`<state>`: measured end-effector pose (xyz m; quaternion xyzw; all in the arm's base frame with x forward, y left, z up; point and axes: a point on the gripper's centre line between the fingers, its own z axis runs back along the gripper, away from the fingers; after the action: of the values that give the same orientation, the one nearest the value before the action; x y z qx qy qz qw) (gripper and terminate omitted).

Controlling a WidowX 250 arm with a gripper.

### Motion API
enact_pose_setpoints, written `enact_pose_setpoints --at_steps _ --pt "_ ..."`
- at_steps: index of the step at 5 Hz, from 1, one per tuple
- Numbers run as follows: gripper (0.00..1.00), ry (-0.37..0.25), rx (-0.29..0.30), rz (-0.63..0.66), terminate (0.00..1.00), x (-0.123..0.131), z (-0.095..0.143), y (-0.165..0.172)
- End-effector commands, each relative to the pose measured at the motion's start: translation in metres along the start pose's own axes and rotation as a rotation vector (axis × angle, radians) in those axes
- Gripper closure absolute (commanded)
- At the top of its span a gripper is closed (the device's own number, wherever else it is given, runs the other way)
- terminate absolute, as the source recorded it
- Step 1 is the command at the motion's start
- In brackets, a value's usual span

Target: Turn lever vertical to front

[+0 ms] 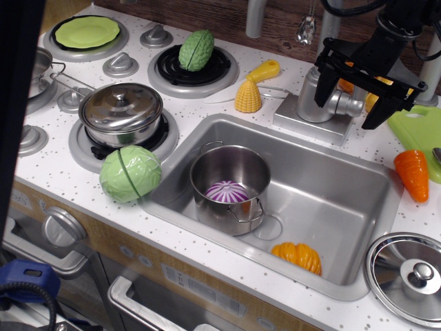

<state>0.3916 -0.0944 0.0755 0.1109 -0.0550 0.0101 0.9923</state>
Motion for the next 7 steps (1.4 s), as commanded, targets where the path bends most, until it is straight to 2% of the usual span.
enact_pose_setpoints --at_steps 1,2,3,5,7 --pt "0.00 0.000 0.000 0.000 0.00 0.000 0.000 0.000" --pt "0.00 -0.121 0.015 0.009 0.00 0.009 0.009 0.001" --pt "0.00 -0.188 0.045 0.004 0.00 0.023 0.018 0.003" --pt "0.00 -0.269 0.018 0.038 0.00 0.051 0.040 0.005" --pt "0.00 -0.325 -0.014 0.039 0.00 0.076 0.033 0.011"
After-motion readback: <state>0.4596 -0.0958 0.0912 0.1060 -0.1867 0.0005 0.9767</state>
